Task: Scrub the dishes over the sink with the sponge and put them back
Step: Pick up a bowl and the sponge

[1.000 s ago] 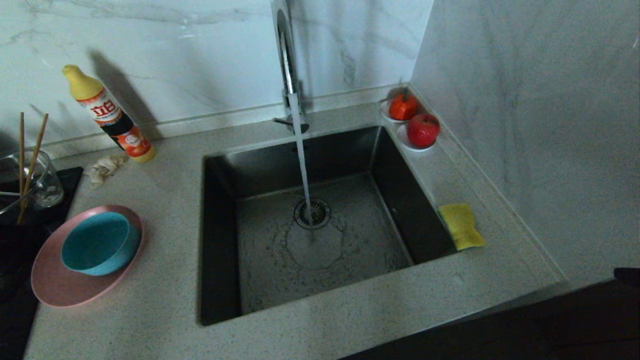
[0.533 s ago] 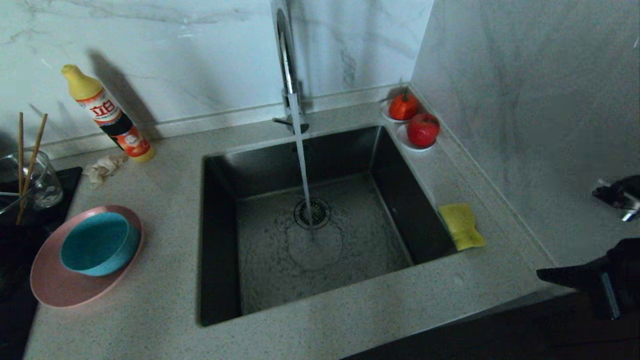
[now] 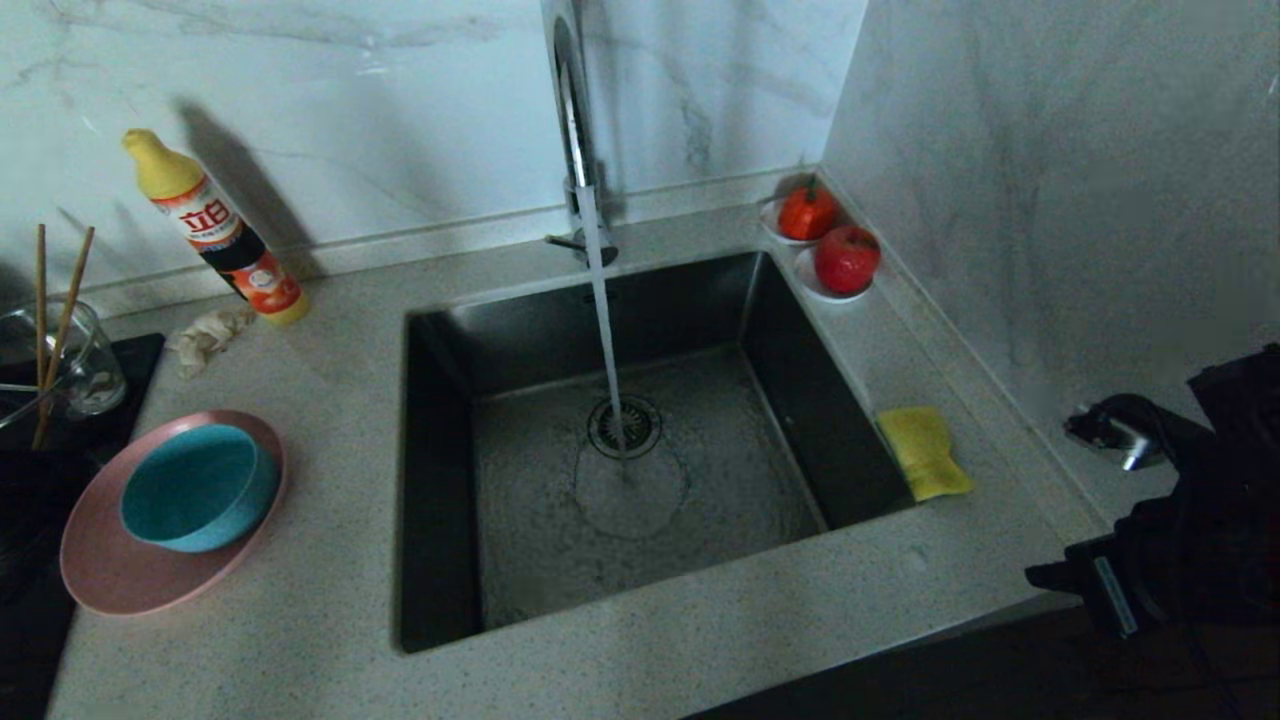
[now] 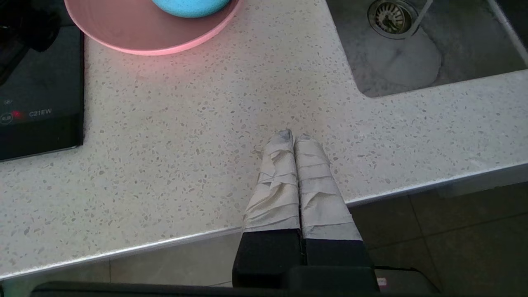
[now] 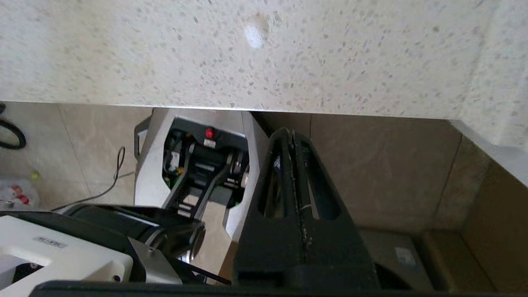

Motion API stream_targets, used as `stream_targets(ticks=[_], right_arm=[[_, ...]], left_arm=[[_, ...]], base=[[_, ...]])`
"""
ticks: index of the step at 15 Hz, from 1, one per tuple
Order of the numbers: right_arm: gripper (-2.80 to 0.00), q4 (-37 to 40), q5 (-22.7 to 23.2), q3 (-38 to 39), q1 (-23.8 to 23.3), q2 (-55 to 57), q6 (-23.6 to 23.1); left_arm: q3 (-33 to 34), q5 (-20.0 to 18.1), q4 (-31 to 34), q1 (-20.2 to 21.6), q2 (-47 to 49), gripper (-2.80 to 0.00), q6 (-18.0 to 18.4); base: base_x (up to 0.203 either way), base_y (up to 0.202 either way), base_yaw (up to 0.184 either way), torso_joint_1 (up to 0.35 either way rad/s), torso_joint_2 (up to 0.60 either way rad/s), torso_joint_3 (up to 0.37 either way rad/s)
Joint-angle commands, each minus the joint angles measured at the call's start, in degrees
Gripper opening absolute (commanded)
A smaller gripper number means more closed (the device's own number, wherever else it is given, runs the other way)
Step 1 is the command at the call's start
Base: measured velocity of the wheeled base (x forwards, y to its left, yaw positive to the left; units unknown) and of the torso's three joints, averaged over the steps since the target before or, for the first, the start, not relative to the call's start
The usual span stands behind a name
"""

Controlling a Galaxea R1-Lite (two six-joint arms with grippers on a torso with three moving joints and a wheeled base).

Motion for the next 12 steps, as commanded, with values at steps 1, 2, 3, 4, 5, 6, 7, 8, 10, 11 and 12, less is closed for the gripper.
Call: stream_targets(ticks=[1, 2, 3, 4, 5, 6, 7, 8, 10, 11, 12], right_arm=[[0.0, 0.1, 0.1, 0.0, 0.1, 1.2, -0.1], [0.0, 0.1, 0.1, 0.0, 0.4, 1.2, -0.3], [0.0, 0.1, -0.2, 0.1, 1.7, 1.4, -0.3], [0.0, 0.0, -2.1, 0.5, 2.8, 2.1, -0.2], [0.0, -0.1, -4.5, 0.7, 3.6, 3.3, -0.1], [0.0, -0.9, -5.9, 0.8, 4.3, 4.4, 0.0], [0.0, -2.5, -6.2, 1.3, 4.7, 5.0, 0.0], [0.0, -3.5, -6.5, 1.6, 5.2, 5.7, 0.0], [0.0, -4.0, -7.3, 1.5, 6.0, 7.5, 0.2], [0.0, -4.0, -7.5, 1.3, 6.1, 8.5, 0.8], [0.0, -4.1, -7.7, 0.9, 6.2, 9.3, 1.5]], left_arm=[[0.0, 0.0, 0.1, 0.0, 0.0, -2.8, 0.0], [0.0, 0.0, 0.0, 0.0, 0.0, -2.8, 0.0], [0.0, 0.0, 0.0, 0.0, 0.0, -2.8, 0.0], [0.0, 0.0, 0.0, 0.0, 0.0, -2.8, 0.0], [0.0, 0.0, 0.1, 0.0, 0.0, -2.8, 0.0], [0.0, 0.0, 0.1, 0.0, 0.0, -2.8, 0.0], [0.0, -0.1, 0.0, 0.0, 0.0, -2.8, 0.0], [0.0, 0.0, 0.1, 0.0, 0.0, -2.8, 0.0], [0.0, 0.0, 0.0, 0.0, 0.0, -2.8, 0.0], [0.0, 0.0, 0.0, 0.0, 0.0, -2.8, 0.0], [0.0, 0.0, 0.0, 0.0, 0.0, -2.8, 0.0]], base=[[0.0, 0.0, 0.0, 0.0, 0.0, 0.0], [0.0, 0.0, 0.0, 0.0, 0.0, 0.0], [0.0, 0.0, 0.0, 0.0, 0.0, 0.0], [0.0, 0.0, 0.0, 0.0, 0.0, 0.0], [0.0, 0.0, 0.0, 0.0, 0.0, 0.0], [0.0, 0.0, 0.0, 0.0, 0.0, 0.0], [0.0, 0.0, 0.0, 0.0, 0.0, 0.0], [0.0, 0.0, 0.0, 0.0, 0.0, 0.0], [0.0, 0.0, 0.0, 0.0, 0.0, 0.0], [0.0, 0.0, 0.0, 0.0, 0.0, 0.0], [0.0, 0.0, 0.0, 0.0, 0.0, 0.0]])
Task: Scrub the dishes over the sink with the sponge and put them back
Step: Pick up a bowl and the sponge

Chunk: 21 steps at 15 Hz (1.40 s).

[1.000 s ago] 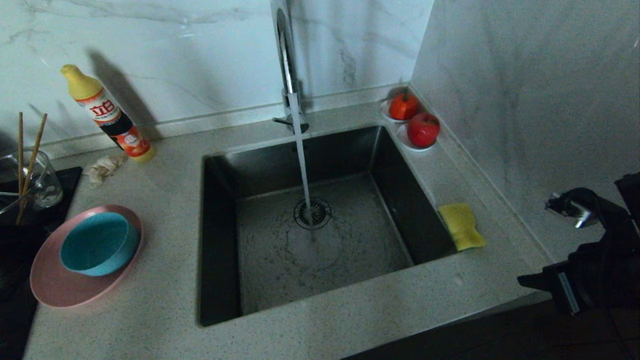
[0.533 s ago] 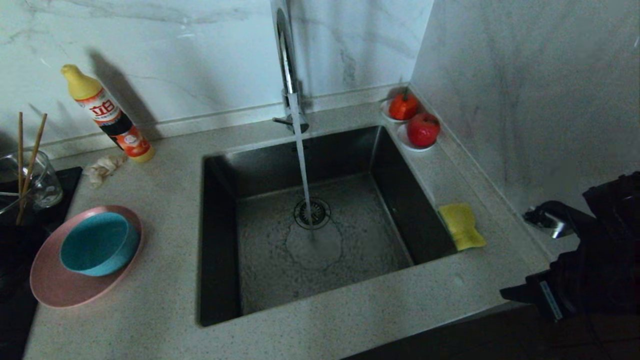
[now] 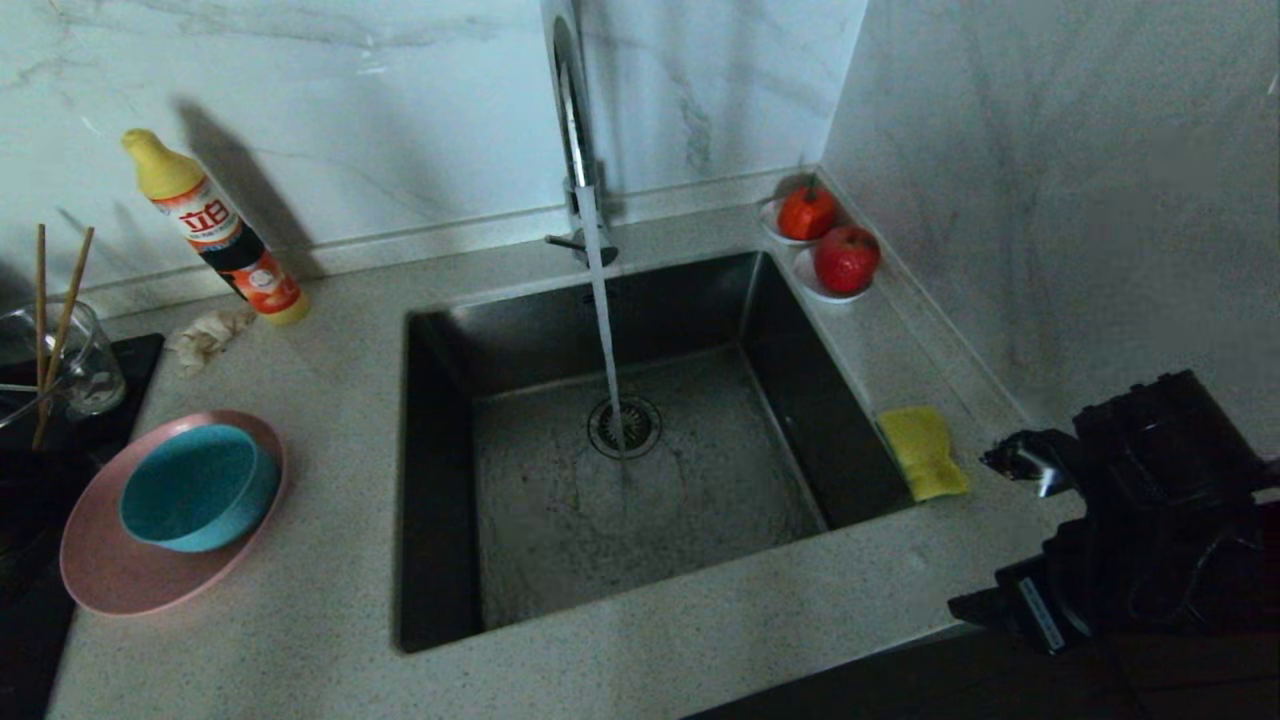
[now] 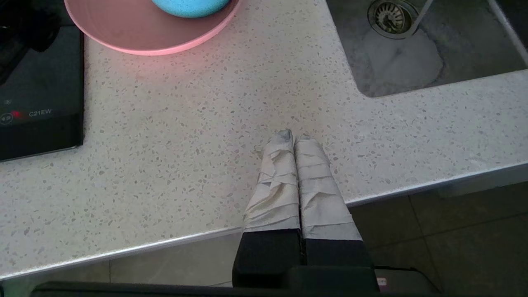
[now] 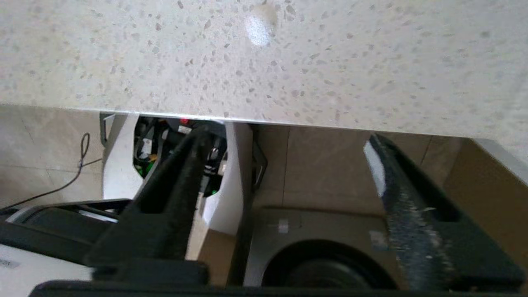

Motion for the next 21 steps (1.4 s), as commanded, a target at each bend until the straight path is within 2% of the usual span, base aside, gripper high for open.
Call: stream_targets(ticks=[1, 7, 12, 21], right_arm=[[0.0, 0.0, -0.2, -0.5, 0.3, 2.4, 0.5], [0.0, -4.7, -3.1, 0.1, 0.5, 5.7, 0.4], [0.0, -5.1, -3.3, -1.1, 0.7, 6.5, 0.4], [0.0, -11.8, -3.3, -1.3, 0.5, 8.8, 0.2]], left_arm=[[0.0, 0.0, 0.0, 0.0, 0.0, -2.8, 0.0], [0.0, 0.0, 0.0, 0.0, 0.0, -2.8, 0.0], [0.0, 0.0, 0.0, 0.0, 0.0, -2.8, 0.0], [0.0, 0.0, 0.0, 0.0, 0.0, -2.8, 0.0]], base=[[0.0, 0.0, 0.0, 0.0, 0.0, 0.0], [0.0, 0.0, 0.0, 0.0, 0.0, 0.0], [0.0, 0.0, 0.0, 0.0, 0.0, 0.0], [0.0, 0.0, 0.0, 0.0, 0.0, 0.0]])
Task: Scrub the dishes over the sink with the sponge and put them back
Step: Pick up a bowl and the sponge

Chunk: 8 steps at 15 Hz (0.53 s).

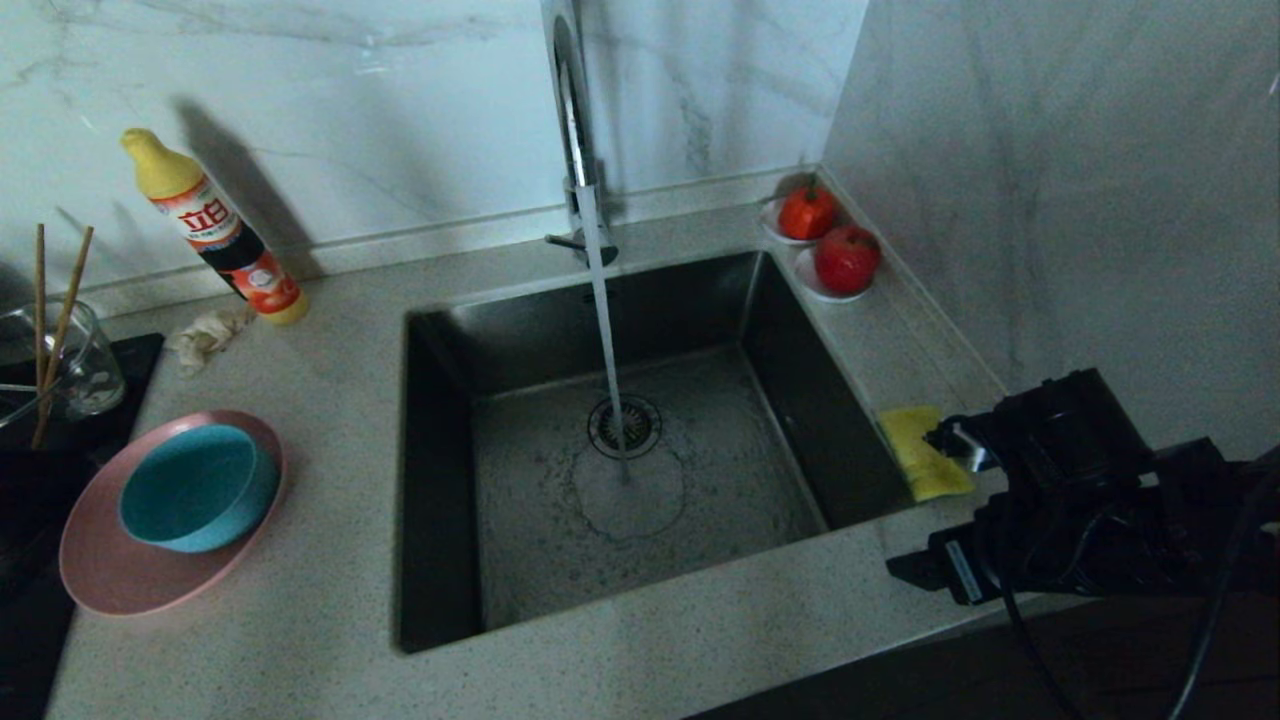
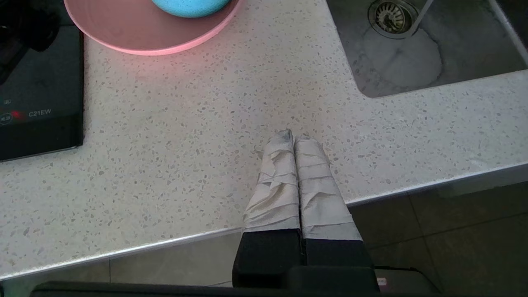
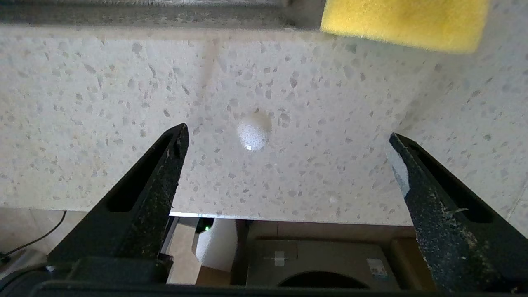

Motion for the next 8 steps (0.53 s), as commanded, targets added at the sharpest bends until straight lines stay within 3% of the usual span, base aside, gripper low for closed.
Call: stream_targets(ticks=[1, 8], right_arm=[[0.0, -0.1, -0.1, -0.4, -0.3, 0.0, -0.2], [0.0, -1.5, -0.3, -2.6, -2.6, 0.6, -1.1]], left_arm=[[0.0, 0.0, 0.0, 0.0, -0.1, -2.8, 0.0], [0.0, 0.0, 0.1, 0.0, 0.0, -2.8, 0.0]], base=[[0.0, 0.0, 0.0, 0.0, 0.0, 0.0], [0.0, 0.0, 0.0, 0.0, 0.0, 0.0]])
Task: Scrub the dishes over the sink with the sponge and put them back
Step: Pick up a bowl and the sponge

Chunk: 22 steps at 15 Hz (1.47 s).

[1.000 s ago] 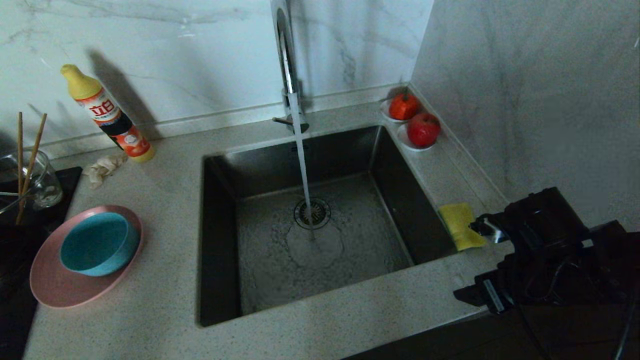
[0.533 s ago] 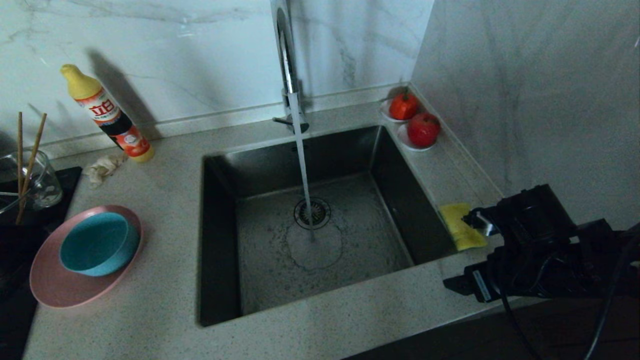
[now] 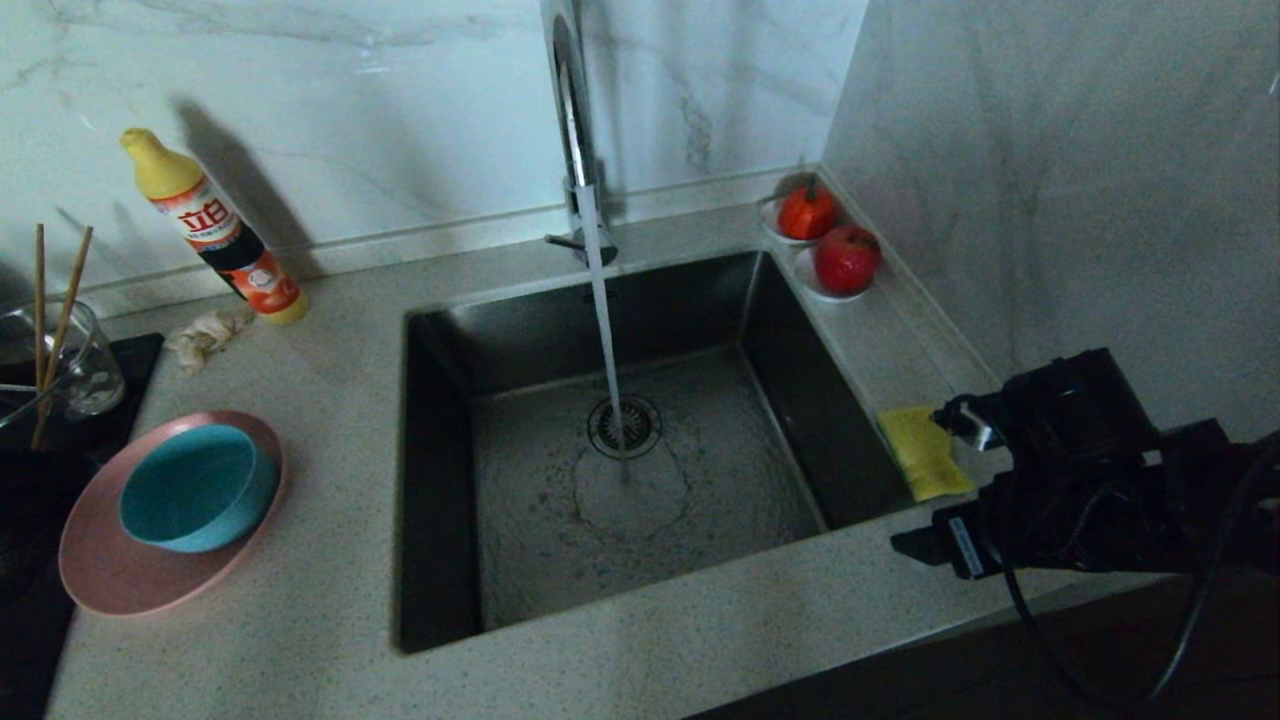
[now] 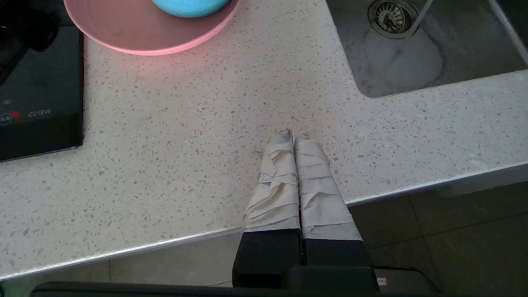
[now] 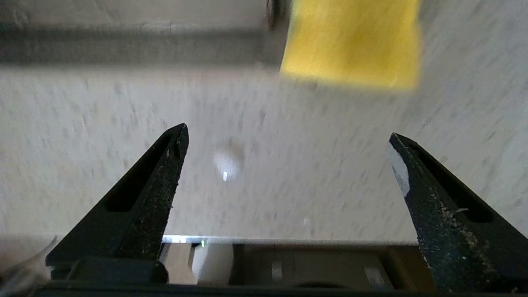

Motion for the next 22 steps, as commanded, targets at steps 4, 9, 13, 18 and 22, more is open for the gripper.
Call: stream_targets(ticks=[4, 9, 13, 18, 22], right_arm=[[0.0, -4.7, 0.0, -0.3, -1.2, 1.6, -0.2], [0.0, -9.2, 0.7, -0.4, -2.9, 3.1, -2.0], [0.0, -12.0, 2.4, -0.7, -3.4, 3.8, -3.7], [0.0, -11.8, 2.4, -0.9, -2.9, 4.2, -3.8], [0.0, -11.8, 2.3, -0.9, -2.9, 4.7, -4.0]], left_arm=[[0.0, 0.0, 0.0, 0.0, 0.0, -2.8, 0.0], [0.0, 0.0, 0.0, 0.0, 0.0, -2.8, 0.0], [0.0, 0.0, 0.0, 0.0, 0.0, -2.8, 0.0], [0.0, 0.0, 0.0, 0.0, 0.0, -2.8, 0.0], [0.0, -0.1, 0.0, 0.0, 0.0, -2.8, 0.0]], base=[[0.0, 0.0, 0.0, 0.0, 0.0, 0.0], [0.0, 0.0, 0.0, 0.0, 0.0, 0.0], [0.0, 0.0, 0.0, 0.0, 0.0, 0.0], [0.0, 0.0, 0.0, 0.0, 0.0, 0.0], [0.0, 0.0, 0.0, 0.0, 0.0, 0.0]])
